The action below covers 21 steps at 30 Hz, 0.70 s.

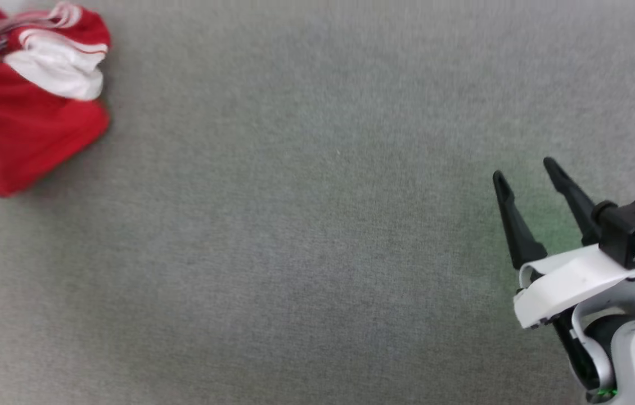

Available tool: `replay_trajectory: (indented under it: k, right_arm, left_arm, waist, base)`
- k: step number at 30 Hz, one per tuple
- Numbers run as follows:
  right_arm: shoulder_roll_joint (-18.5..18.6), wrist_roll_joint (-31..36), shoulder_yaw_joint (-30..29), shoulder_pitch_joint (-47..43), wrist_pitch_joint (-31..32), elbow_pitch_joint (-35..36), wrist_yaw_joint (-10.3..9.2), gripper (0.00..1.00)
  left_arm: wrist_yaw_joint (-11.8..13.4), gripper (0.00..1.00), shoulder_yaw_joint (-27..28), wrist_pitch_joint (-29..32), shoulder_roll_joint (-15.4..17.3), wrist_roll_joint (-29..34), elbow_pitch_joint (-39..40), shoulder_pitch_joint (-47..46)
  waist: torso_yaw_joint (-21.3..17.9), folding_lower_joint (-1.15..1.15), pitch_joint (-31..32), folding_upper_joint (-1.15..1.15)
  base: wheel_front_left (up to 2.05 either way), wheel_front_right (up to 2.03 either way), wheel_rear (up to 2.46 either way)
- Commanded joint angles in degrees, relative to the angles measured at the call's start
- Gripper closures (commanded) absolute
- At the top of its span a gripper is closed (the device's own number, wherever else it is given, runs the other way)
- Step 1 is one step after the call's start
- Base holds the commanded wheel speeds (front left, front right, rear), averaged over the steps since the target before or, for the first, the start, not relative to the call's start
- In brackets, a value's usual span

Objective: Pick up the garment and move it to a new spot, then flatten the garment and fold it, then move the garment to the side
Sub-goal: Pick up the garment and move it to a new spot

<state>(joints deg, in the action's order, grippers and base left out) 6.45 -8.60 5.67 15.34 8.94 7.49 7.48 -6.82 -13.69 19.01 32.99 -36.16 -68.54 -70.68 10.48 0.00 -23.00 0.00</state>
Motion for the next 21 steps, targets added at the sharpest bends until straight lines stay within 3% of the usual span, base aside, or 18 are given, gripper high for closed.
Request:
replay_trajectory:
  k: [1, 13, 21]
  right_arm:
    - [-0.4, -0.5, 0.0, -1.0, -0.6, -0.6, 0.02, 0.00]
    - [-2.5, -2.1, -0.5, -4.6, -4.6, -6.3, 0.02, 0.00]
    - [-3.3, -2.9, -1.6, -5.9, -6.7, -8.5, 0.02, 0.00]
  left_arm:
    - [-0.3, 1.00, -0.5, -1.1, 0.8, 0.7, 0.6, -1.1]
    - [-0.7, 1.00, -5.7, -6.4, 2.8, 4.1, 10.7, -6.5]
    - [-0.6, 1.00, -7.3, -3.2, 4.2, 3.6, 19.9, -7.2]
  waist:
    - [0.7, 0.00, 4.6, 0.00]
    - [0.7, 0.00, 15.3, 0.00]
    - [-0.9, 0.00, 20.1, 0.00]
  base:
    - [0.00, 0.00, 0.00]
    - [0.00, 0.00, 0.00]
    - [0.00, 0.00, 0.00]
